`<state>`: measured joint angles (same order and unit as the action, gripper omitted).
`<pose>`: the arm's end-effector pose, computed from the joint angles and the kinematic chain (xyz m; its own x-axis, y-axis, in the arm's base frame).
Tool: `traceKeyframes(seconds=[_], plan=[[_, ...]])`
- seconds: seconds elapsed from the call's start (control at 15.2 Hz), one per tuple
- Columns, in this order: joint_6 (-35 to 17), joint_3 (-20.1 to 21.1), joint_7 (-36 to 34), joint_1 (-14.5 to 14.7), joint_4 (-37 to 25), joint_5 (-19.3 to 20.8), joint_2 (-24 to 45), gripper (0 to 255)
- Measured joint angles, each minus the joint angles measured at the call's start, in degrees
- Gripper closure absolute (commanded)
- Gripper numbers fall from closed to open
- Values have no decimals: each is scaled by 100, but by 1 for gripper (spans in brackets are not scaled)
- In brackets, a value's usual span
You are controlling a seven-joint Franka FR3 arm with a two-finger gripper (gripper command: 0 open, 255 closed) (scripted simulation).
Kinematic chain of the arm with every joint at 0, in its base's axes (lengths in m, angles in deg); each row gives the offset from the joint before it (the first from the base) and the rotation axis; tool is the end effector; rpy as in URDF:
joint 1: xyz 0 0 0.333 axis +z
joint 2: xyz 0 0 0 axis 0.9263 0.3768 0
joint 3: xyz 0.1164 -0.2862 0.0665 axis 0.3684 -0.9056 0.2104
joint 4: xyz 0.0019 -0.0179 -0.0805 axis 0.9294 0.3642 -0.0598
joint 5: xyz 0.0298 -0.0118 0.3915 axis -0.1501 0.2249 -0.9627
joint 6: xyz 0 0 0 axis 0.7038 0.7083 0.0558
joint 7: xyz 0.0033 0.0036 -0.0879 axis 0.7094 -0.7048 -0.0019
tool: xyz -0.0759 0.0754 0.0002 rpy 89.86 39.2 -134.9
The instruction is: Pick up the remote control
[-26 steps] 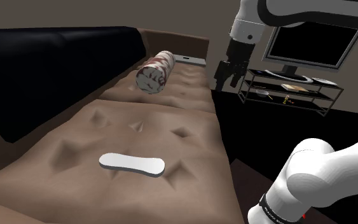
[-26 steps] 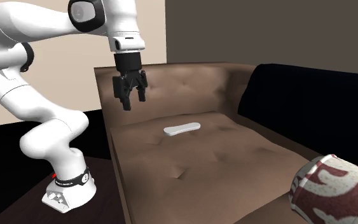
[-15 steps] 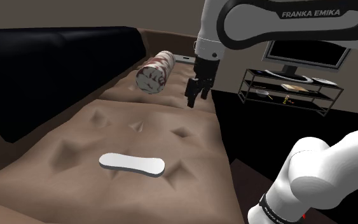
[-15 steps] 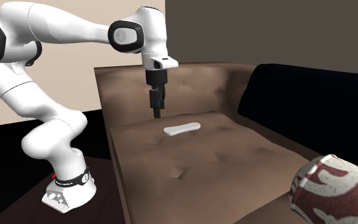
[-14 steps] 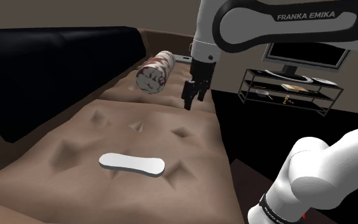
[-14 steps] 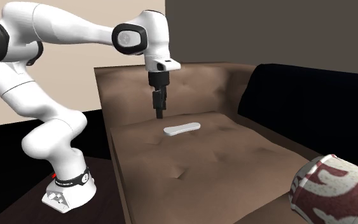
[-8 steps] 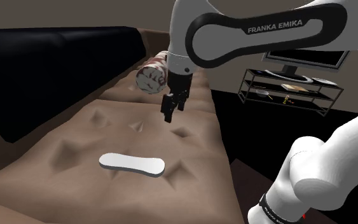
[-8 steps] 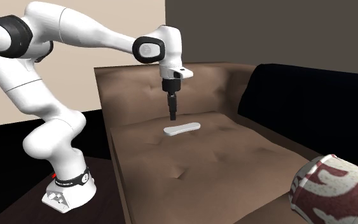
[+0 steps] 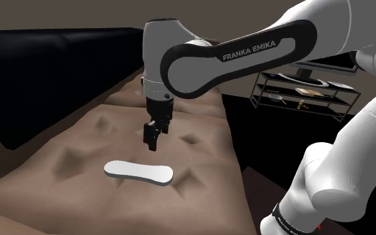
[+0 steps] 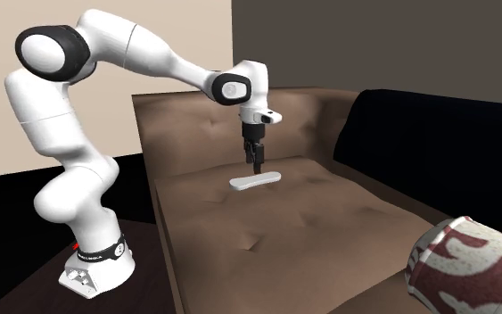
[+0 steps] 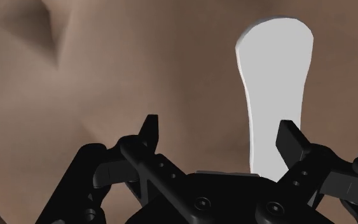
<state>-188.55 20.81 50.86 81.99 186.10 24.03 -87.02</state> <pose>0.4264 0.2664 0.4628 0.8847 0.4659 -0.0155 0.4662 -0.8839 0.0381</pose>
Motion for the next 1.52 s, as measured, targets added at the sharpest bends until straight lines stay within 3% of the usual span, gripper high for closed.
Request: traceKeyframes(seconds=[0.4,0.92,0.99,1.52], plan=[[-353,380,-38,314,-384,250,901,0],[-875,424,-137,370,-207,420,1292,0],[-900,421,-135,367,-190,425,1302,255],[-929,420,-130,366,-183,432,1305,255]])
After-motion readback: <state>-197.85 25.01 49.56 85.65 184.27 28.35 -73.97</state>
